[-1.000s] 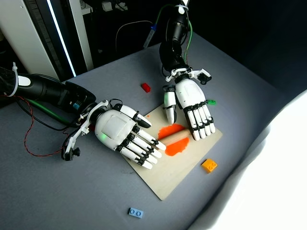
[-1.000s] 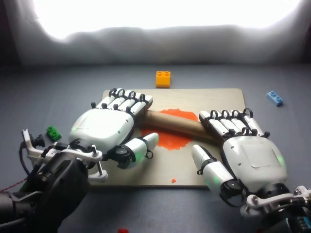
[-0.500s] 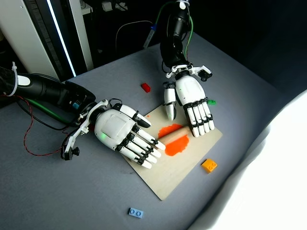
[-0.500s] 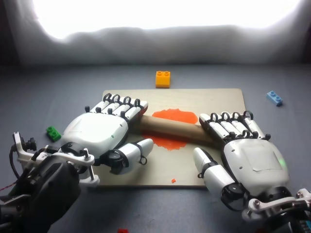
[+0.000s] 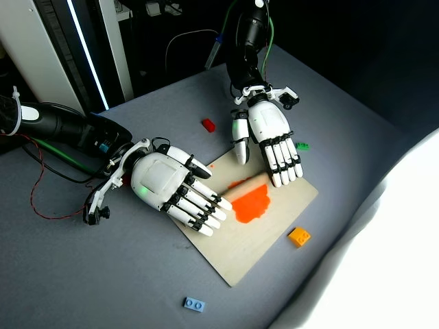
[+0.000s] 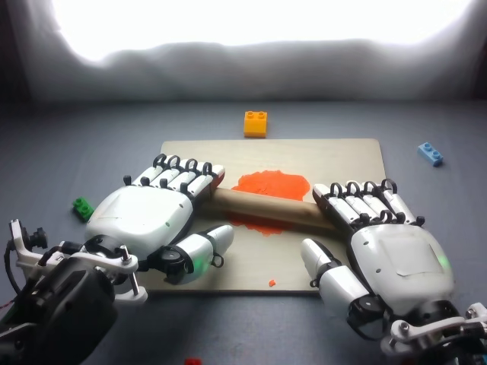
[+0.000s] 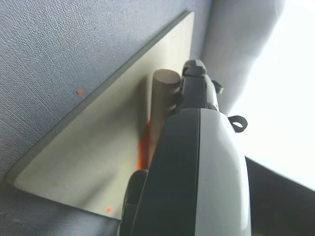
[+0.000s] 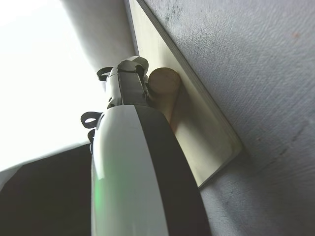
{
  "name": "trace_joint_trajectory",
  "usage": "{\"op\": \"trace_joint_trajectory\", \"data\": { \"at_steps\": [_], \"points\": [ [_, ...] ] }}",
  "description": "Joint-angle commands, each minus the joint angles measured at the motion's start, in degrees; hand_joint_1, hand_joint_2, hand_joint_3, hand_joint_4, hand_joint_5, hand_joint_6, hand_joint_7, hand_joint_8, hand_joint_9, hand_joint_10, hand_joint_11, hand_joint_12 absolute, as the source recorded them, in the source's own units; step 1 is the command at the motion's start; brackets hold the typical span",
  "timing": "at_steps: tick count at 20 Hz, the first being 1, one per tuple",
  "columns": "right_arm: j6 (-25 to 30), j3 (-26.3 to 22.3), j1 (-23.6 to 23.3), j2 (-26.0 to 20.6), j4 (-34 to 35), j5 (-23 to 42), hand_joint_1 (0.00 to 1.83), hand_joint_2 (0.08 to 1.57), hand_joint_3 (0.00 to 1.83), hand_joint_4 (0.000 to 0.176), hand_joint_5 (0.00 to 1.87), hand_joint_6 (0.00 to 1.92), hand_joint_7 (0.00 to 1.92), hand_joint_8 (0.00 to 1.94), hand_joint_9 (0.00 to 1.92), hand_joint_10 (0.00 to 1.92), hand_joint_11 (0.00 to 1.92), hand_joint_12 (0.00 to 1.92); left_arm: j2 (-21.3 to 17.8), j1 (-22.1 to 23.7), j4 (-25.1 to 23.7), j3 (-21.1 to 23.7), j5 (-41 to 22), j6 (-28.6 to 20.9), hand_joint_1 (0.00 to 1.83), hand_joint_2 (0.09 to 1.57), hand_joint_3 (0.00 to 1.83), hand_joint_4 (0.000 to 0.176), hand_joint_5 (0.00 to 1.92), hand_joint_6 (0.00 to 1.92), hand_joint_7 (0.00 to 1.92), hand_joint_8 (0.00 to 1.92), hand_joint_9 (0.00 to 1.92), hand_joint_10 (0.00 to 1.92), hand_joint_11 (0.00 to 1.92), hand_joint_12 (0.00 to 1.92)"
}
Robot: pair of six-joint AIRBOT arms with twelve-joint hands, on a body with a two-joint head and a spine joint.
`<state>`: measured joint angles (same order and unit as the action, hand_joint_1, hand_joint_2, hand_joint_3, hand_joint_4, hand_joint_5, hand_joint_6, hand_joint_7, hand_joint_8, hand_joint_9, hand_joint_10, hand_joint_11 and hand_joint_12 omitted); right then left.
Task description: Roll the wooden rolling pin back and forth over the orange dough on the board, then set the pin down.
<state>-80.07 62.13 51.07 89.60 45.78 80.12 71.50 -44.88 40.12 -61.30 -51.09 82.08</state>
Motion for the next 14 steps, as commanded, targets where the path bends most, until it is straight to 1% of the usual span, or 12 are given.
{"op": "trace_joint_trajectory", "data": {
  "at_steps": [1,4,8,10,12,14],
  "points": [
    [-0.11,-0.49,1.37,0.37,1.30,-2.18,0.00,1.57,0.05,0.000,0.33,0.01,0.36,0.00,0.30,0.01,0.00,0.59,-0.18,-0.64,-0.90,0.09,-1.77,-0.58,0.00,1.51,0.00,0.000,0.14,0.00,0.14,0.00,0.09,0.00,0.00,0.02],
    [-0.37,-1.05,1.63,0.36,1.15,-1.76,0.00,1.57,0.04,0.000,0.31,0.00,0.36,0.00,0.28,0.00,0.00,0.50,-0.38,-0.98,-1.29,0.46,-1.75,-1.60,0.00,1.51,0.00,0.000,0.17,0.01,0.18,0.01,0.12,0.01,0.01,0.03],
    [-0.76,-1.50,1.91,0.36,1.15,-1.19,0.00,1.57,0.04,0.000,0.30,0.00,0.33,0.00,0.27,0.00,0.00,0.49,-1.07,-1.34,-1.91,1.50,-0.89,-1.54,0.00,1.52,0.00,0.000,0.13,0.00,0.13,0.00,0.08,0.00,0.00,0.01],
    [-0.91,-1.54,1.99,0.36,1.15,-0.99,0.00,1.57,0.03,0.000,0.29,0.00,0.34,0.00,0.28,0.00,0.00,0.50,-1.36,-1.51,-2.35,1.95,-0.64,-1.49,0.00,1.52,0.00,0.000,0.15,0.01,0.16,0.01,0.11,0.01,0.01,0.02],
    [-1.14,-1.53,2.02,0.36,1.15,-0.70,0.00,1.57,0.05,0.000,0.30,0.00,0.36,0.01,0.30,0.01,0.00,0.56,-1.88,-1.73,-3.32,2.54,0.64,-1.49,0.00,1.52,0.00,0.000,0.15,0.01,0.15,0.00,0.10,0.00,0.00,0.02],
    [-1.88,-1.52,2.01,0.37,1.16,-0.17,0.00,1.57,0.06,0.000,0.31,0.00,0.35,0.00,0.29,0.00,0.00,0.56,-2.34,-1.88,-3.90,3.09,1.16,-1.49,0.00,1.52,0.00,0.000,0.14,0.00,0.14,0.00,0.09,0.00,0.00,0.02]
  ]
}}
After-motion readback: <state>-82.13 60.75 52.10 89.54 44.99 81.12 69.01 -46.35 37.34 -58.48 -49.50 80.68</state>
